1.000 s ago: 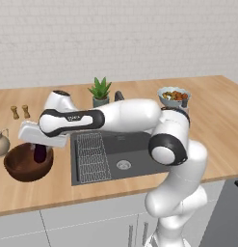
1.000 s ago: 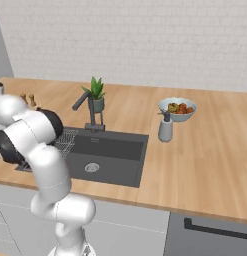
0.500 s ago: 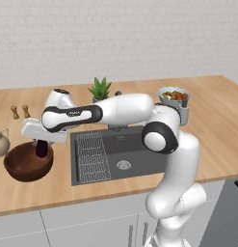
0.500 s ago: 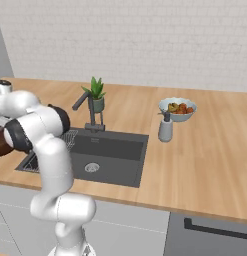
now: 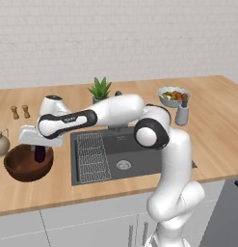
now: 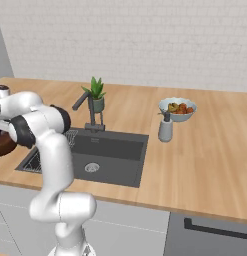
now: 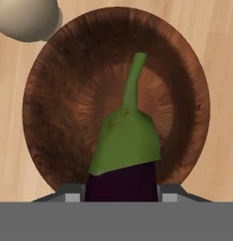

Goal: Pick the eggplant from the sink and place it in the bowl. Then pick the bowl and place it in the microwave. Then close the microwave door and press the start button.

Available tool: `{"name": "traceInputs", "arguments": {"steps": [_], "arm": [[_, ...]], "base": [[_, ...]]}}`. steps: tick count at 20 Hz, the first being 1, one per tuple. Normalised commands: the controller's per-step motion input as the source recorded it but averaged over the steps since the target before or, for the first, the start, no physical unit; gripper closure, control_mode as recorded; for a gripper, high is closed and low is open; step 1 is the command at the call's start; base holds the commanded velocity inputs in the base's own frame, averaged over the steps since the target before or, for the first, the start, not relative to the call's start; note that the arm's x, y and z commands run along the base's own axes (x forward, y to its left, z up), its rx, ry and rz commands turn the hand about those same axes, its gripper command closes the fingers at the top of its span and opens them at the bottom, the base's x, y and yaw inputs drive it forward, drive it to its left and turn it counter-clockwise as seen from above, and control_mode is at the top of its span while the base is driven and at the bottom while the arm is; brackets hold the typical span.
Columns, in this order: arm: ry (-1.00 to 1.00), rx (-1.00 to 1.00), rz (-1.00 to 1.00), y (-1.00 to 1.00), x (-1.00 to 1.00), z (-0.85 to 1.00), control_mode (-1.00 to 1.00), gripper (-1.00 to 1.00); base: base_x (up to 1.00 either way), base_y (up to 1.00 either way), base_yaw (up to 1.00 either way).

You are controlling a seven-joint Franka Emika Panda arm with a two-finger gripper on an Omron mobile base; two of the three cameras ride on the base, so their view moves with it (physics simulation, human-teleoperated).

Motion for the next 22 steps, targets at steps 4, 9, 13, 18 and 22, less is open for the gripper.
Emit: {"name": "traceInputs", "arguments": {"steps": [4,9,13,18,22], "arm": [[0.02,-0.01,-0.01,0.26,0.16,-0.02,-1.00,1.00],[0.00,0.00,0.00,0.00,0.16,-0.21,-1.00,1.00],[0.00,0.00,0.00,0.01,0.14,-0.27,-1.00,1.00],[0.00,-0.01,0.00,0.15,0.06,-0.40,-1.00,-1.00],[0.00,-0.01,-0.01,0.24,0.04,-0.25,-1.00,-1.00]], "base": [[0.00,0.00,0.00],[0.00,0.00,0.00],[0.00,0.00,0.00],[0.00,0.00,0.00],[0.00,0.00,0.00]]}}
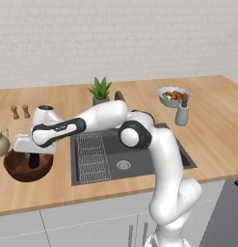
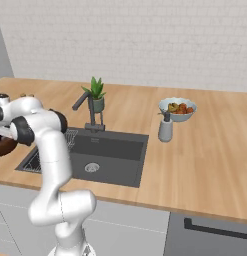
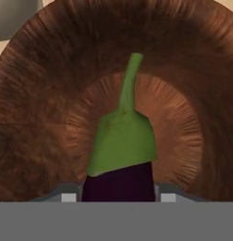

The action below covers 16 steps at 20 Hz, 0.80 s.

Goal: Pick the eggplant from the sink and place it in the bowl. Then pick the bowl and place it in the microwave. Then close the microwave door and press the start button.

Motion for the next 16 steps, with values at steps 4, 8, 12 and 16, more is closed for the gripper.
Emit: {"name": "traceInputs", "arguments": {"steps": [4,8,12,16], "arm": [[-0.01,0.00,-0.03,0.00,0.00,0.00,-1.00,-1.00],[-0.05,0.07,-0.05,-0.24,-0.17,0.11,-1.00,-1.00],[-0.04,0.19,-0.04,-0.71,-0.45,0.37,-1.00,-1.00],[0.00,0.23,-0.06,-0.85,-0.39,0.32,-1.00,-1.00]], "base": [[0.00,0.00,0.00],[0.00,0.00,0.00],[0.00,0.00,0.00],[0.00,0.00,0.00]]}}
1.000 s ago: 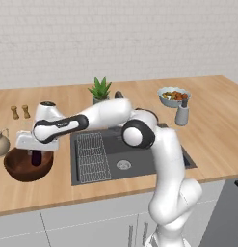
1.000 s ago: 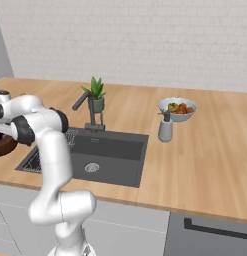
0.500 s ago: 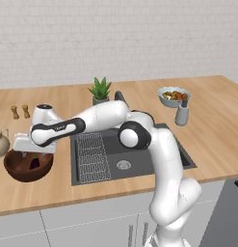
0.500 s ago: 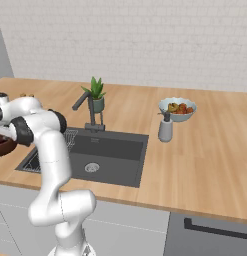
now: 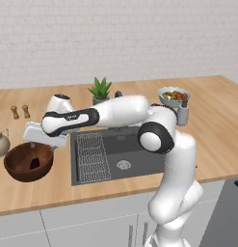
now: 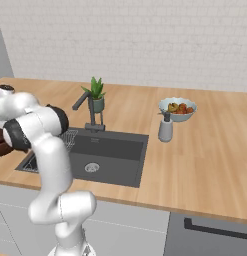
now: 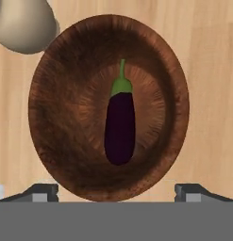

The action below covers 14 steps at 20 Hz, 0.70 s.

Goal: Pick the eggplant from the sink and place it in the bowl. Then pick the bowl and place it in the microwave. Then close the microwave door and press the start button.

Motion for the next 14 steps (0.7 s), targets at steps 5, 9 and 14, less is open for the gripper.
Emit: {"name": "traceInputs", "arguments": {"steps": [5,9,14], "arm": [[0.00,0.09,-0.07,-0.68,-0.13,-0.14,-1.00,-1.00],[0.02,0.00,-0.05,-0.19,0.01,-0.26,-1.00,-1.00],[0.04,0.00,-0.03,0.20,0.29,-0.05,-1.00,-1.00]], "base": [[0.00,0.00,0.00],[0.00,0.00,0.00],[0.00,0.00,0.00]]}}
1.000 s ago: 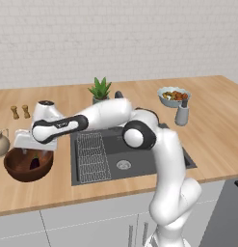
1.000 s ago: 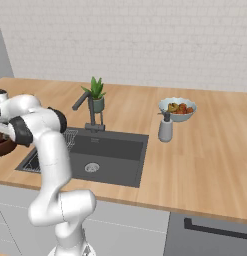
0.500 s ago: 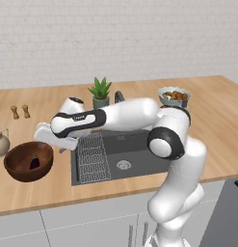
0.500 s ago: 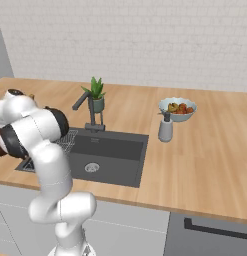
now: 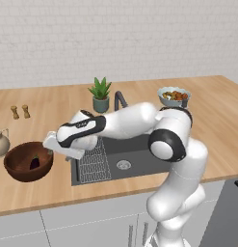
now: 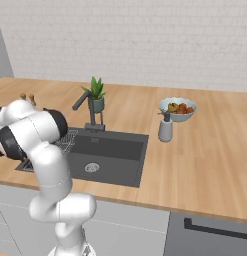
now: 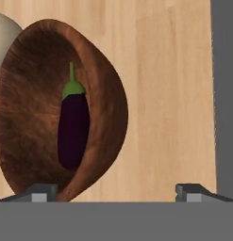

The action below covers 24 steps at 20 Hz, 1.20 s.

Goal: Pick the eggplant from the sink and place it in the bowl. Then pick the bowl and place it in the microwave. Then close the microwave door and press the start button.

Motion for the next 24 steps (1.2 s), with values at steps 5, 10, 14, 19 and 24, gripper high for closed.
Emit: {"name": "traceInputs", "arguments": {"steps": [5,10,14,19,24], "arm": [[0.03,0.00,-0.02,0.29,0.33,-0.01,-1.00,-1.00],[0.01,-0.01,-0.02,0.27,0.23,-0.13,-1.00,-1.00],[0.00,0.00,0.00,0.04,0.00,-0.31,-1.00,-1.00],[0.00,-0.01,-0.01,0.11,0.00,-0.31,-1.00,1.00],[0.00,0.00,-0.01,0.00,0.00,-0.13,-1.00,1.00]], "base": [[0.00,0.00,0.00],[0.00,0.00,0.00],[0.00,0.00,0.00],[0.00,0.00,0.00],[0.00,0.00,0.00]]}}
